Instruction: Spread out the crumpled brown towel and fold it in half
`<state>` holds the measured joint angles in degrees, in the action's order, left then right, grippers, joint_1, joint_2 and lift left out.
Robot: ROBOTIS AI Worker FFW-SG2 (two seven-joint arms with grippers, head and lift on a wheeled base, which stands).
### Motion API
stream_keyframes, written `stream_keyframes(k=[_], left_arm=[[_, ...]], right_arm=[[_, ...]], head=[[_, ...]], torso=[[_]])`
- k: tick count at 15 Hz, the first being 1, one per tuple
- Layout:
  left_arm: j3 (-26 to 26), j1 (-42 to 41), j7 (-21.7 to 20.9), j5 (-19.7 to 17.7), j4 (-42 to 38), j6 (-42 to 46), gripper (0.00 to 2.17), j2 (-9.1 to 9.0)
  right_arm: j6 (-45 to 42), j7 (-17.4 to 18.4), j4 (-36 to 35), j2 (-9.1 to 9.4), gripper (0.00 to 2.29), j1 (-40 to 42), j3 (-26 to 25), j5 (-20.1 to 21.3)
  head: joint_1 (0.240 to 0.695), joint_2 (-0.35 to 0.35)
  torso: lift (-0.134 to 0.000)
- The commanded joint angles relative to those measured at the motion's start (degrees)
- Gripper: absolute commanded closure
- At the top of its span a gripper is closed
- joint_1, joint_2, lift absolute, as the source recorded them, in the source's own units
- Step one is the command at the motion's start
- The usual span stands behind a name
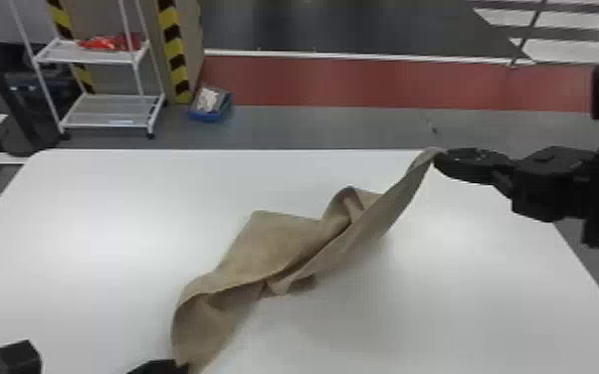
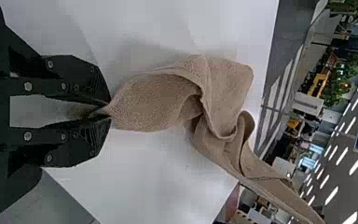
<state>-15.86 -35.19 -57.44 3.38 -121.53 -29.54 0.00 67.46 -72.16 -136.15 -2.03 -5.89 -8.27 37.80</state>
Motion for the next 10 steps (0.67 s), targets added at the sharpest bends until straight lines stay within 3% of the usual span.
stream_keyframes(k=[1, 4, 7, 10], left_arm=[[-2.3, 0.0, 0.2, -0.7, -2.3, 0.1, 2.07, -0.15], [-7.8, 1.1, 0.7, -3.7, -9.2, -2.2, 2.07, -0.15], [-12.7, 6.4, 0.7, -4.6, -14.0, -11.0, 2.07, -0.15], [-18.1, 15.2, -0.3, -3.2, -17.2, -26.3, 2.07, -0.15]], right_arm=[[-0.2, -0.1, -0.1, -0.25, 1.29, 0.0, -1.7, -0.4], [-0.2, -0.3, -0.7, -1.57, 1.30, -0.4, -3.3, -0.3], [-0.2, -1.1, -1.0, -2.71, 1.30, -1.4, -4.6, 0.6], [-0.2, -1.1, -1.2, -5.17, 1.30, -2.5, -7.5, 0.3]], head=[[0.695, -0.054], [0.695, -0.044], [0.695, -0.013], [0.695, 0.005]], torso=[[-0.124], [-0.124], [-0.124], [-0.124]])
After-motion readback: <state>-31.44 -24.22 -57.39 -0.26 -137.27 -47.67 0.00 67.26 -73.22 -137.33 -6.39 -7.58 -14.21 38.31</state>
